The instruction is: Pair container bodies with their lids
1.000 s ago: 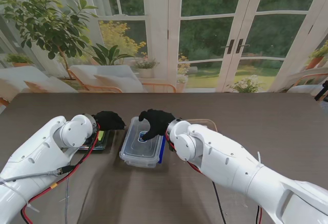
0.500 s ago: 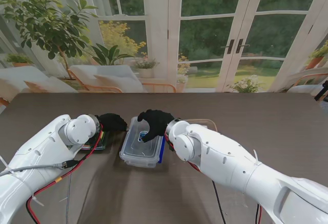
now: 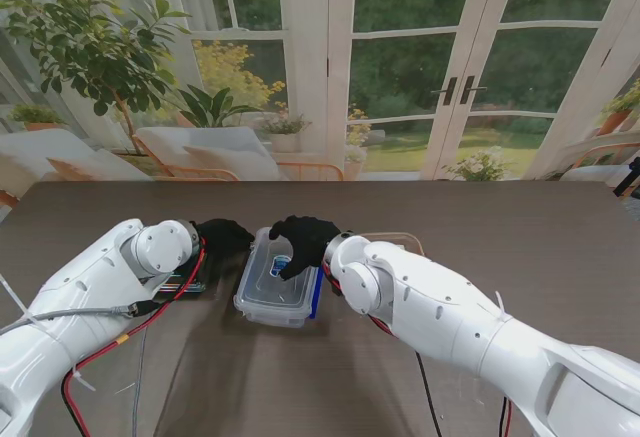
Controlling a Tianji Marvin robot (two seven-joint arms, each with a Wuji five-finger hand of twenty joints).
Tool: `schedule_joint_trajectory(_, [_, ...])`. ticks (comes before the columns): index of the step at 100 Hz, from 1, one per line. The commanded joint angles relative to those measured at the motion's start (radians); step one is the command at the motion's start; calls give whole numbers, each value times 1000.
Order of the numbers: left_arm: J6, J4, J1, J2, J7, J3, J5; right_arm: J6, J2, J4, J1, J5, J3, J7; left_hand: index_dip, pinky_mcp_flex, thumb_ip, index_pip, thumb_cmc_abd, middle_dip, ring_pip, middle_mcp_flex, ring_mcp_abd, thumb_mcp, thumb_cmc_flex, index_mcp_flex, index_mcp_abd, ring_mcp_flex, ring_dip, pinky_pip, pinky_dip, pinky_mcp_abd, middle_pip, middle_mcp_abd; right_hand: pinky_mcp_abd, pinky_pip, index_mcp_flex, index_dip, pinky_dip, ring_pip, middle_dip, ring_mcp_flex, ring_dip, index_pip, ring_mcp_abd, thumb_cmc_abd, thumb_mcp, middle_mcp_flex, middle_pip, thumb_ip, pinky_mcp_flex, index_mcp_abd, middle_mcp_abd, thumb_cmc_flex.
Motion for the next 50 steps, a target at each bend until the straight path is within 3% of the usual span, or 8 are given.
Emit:
schedule_joint_trajectory(1, [7,3,-2,-20,-28,5,-21,-6,2,8,-22,2,-13,31,-4,-5,11,-5,2,3,-31,-32,8,-86,-35,7,-25,-27,3,-30,-13,-32,-1,10,-78,-217,-44,-12,-81,10,-17,-27,11,-21,13,-64,29,-43,-17,-26,-557,2,-15,5])
schedule_joint_trajectory(27, [13,26,-5,-29,-30,15,-52,-18,4,8,-21,2,-16,36,5,-3,14,13,9,18,-52,-41,11,-107,-30,16,-44,-28,6,-42,-29,-30,-1,13,-81,-213,-41,-28,-72,26,-22,-23,22,-46,16,-89,48,-42,-24,-32,-555,-3,-21,12])
schedule_joint_trajectory(50, [20,-10,16,-15,-47,-7,-34,-23,2,10,-19,-2,-19,32,10,0,16,25,10,23,-60,-28,14,-117,-19,31,-37,-15,11,-41,-36,-31,1,14,-80,-211,-39,-27,-67,34,-17,-14,26,-41,20,-90,53,-41,-15,-34,-553,-3,-22,13])
